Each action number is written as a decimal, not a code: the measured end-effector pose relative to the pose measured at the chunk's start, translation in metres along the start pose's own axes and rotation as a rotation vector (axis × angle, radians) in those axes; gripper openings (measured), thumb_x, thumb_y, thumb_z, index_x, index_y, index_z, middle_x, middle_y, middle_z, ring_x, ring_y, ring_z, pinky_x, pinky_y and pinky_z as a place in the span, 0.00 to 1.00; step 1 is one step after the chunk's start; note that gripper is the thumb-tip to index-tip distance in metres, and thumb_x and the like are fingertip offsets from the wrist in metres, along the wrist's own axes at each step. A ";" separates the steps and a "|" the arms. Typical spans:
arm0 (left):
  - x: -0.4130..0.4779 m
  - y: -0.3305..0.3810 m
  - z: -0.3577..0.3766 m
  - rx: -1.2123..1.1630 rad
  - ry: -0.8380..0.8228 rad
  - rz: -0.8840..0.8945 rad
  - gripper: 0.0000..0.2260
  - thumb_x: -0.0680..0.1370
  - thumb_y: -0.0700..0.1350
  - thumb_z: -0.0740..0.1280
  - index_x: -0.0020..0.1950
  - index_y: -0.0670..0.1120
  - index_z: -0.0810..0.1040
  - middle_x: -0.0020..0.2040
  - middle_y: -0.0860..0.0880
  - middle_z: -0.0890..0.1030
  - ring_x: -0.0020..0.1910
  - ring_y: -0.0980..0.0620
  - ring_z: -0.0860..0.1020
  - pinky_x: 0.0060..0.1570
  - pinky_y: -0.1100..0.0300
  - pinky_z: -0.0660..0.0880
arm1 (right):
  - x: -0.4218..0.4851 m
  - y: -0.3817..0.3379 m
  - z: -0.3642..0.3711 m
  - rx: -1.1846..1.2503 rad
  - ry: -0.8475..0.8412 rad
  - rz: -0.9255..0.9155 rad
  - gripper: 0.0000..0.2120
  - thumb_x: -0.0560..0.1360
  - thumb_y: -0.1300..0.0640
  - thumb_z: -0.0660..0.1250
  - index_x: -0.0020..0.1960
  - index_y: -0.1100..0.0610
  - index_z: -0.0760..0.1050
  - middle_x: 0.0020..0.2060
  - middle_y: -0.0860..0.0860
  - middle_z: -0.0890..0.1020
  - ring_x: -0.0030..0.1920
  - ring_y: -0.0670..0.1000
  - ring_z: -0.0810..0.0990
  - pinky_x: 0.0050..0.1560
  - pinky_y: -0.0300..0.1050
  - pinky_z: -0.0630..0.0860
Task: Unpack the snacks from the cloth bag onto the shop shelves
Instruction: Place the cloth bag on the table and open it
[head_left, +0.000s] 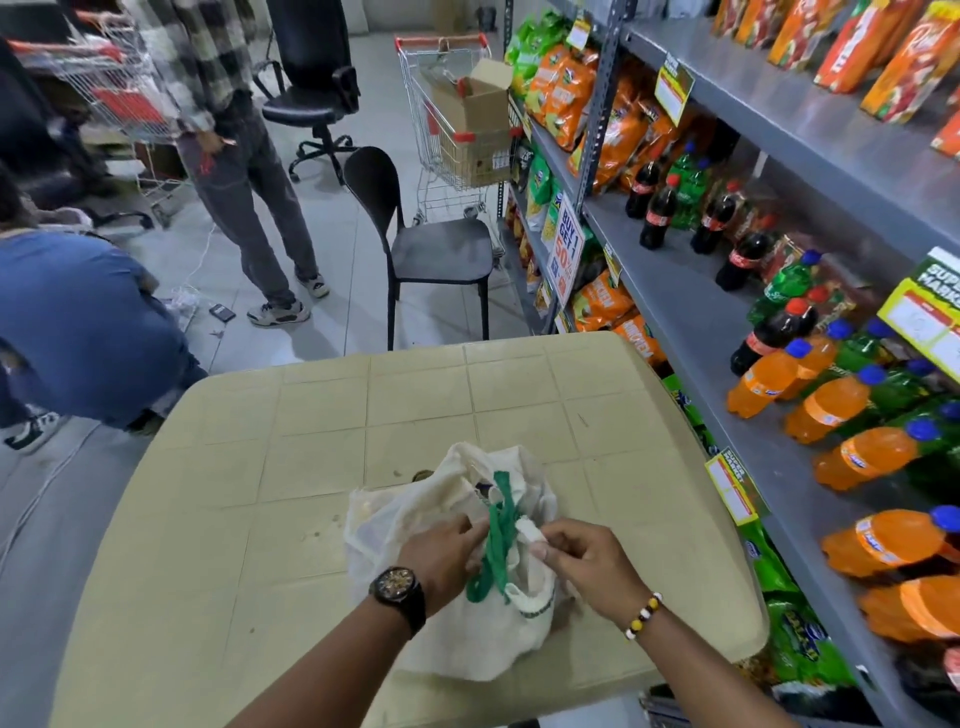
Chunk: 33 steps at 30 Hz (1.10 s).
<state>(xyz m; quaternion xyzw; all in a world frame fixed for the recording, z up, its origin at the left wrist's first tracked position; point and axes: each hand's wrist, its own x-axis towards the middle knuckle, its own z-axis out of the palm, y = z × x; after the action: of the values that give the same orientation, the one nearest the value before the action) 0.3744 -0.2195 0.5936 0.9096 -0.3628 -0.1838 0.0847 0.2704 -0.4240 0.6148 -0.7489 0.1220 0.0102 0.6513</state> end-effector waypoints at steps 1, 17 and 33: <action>0.003 0.003 0.001 0.007 -0.001 -0.002 0.15 0.80 0.53 0.60 0.67 0.58 0.66 0.54 0.52 0.75 0.48 0.48 0.75 0.41 0.54 0.76 | -0.003 -0.005 -0.005 0.048 0.010 -0.010 0.10 0.70 0.50 0.75 0.42 0.57 0.82 0.32 0.49 0.80 0.35 0.45 0.75 0.38 0.39 0.73; 0.007 0.015 -0.017 0.187 -0.062 0.246 0.20 0.76 0.53 0.51 0.59 0.46 0.75 0.62 0.48 0.78 0.49 0.44 0.76 0.46 0.50 0.77 | -0.011 -0.012 -0.099 0.211 0.586 0.161 0.04 0.75 0.67 0.68 0.42 0.65 0.78 0.33 0.57 0.81 0.34 0.53 0.77 0.35 0.47 0.76; -0.098 -0.054 -0.046 0.283 -0.026 0.074 0.26 0.80 0.65 0.36 0.46 0.52 0.68 0.39 0.50 0.79 0.30 0.47 0.70 0.27 0.55 0.60 | 0.014 0.042 -0.104 -0.588 0.578 0.445 0.05 0.66 0.61 0.70 0.37 0.56 0.73 0.35 0.55 0.80 0.39 0.61 0.77 0.36 0.47 0.71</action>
<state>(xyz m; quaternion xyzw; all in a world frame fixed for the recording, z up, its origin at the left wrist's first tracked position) 0.3609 -0.1115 0.6466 0.8960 -0.4194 -0.1394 -0.0427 0.2612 -0.5328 0.5876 -0.8294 0.4479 -0.0255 0.3328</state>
